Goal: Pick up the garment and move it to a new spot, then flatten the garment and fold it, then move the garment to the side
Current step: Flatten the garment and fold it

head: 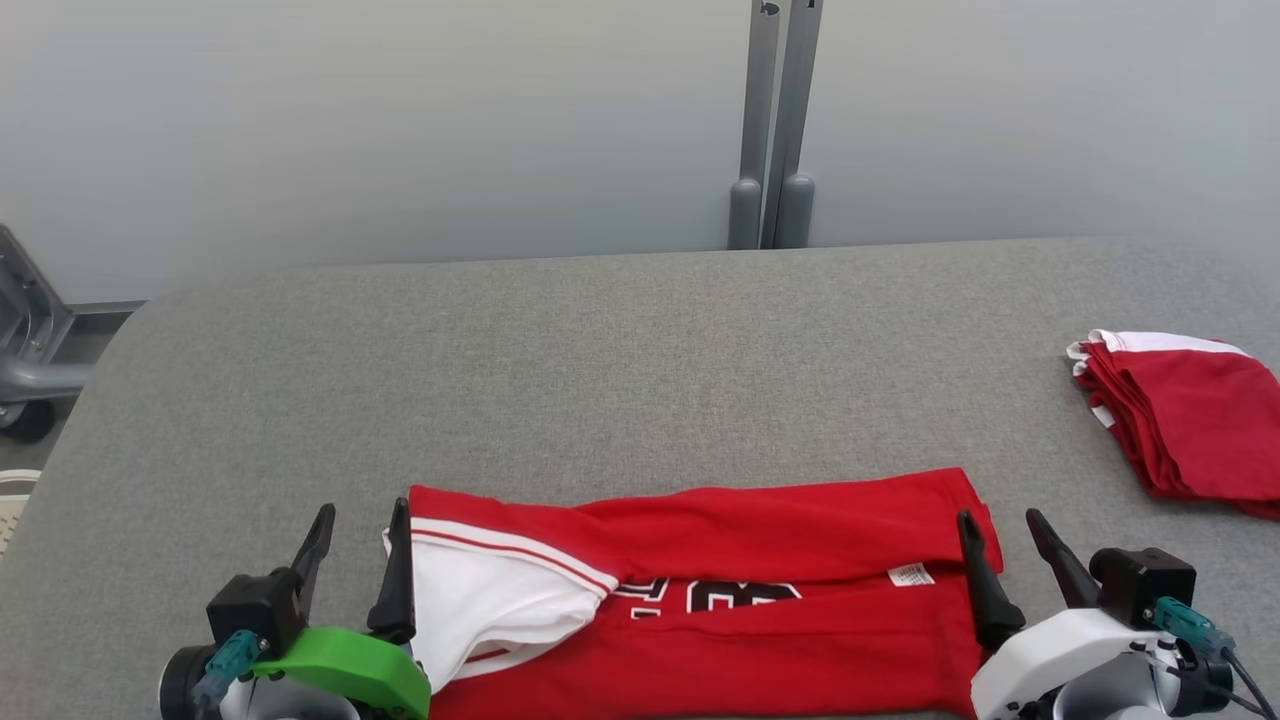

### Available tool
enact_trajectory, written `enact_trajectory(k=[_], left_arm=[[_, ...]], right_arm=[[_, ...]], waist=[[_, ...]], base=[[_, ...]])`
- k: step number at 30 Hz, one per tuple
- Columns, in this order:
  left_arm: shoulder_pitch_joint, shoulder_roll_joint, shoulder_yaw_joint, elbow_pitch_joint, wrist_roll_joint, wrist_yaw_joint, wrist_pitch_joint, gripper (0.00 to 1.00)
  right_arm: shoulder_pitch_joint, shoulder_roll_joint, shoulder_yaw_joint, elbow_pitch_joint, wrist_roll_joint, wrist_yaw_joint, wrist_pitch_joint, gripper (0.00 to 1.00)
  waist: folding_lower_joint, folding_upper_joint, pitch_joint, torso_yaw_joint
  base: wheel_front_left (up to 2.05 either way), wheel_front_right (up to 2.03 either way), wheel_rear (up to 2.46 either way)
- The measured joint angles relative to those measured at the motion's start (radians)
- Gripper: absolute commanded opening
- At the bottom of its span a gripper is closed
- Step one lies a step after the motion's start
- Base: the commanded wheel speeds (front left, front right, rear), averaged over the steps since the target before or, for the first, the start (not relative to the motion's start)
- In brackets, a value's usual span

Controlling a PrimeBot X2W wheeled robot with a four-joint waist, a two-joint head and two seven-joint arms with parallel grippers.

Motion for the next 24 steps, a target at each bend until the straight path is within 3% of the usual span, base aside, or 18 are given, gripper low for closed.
enact_trajectory(k=[13,24], left_arm=[[-0.001,-0.02,0.018,0.009,0.035,-0.018,0.0,1.0],[-0.03,-0.044,0.017,-0.042,0.095,-0.019,0.0,1.0]], right_arm=[[-0.027,0.001,-0.027,-0.017,0.017,0.0,0.069,1.0],[-0.12,0.001,-0.191,-0.077,0.016,0.0,0.547,1.0]], waist=[[0.0,0.0,0.024,0.005],[0.0,0.0,0.089,0.015]], base=[[0.0,0.0,0.0],[0.0,0.0,0.0]])
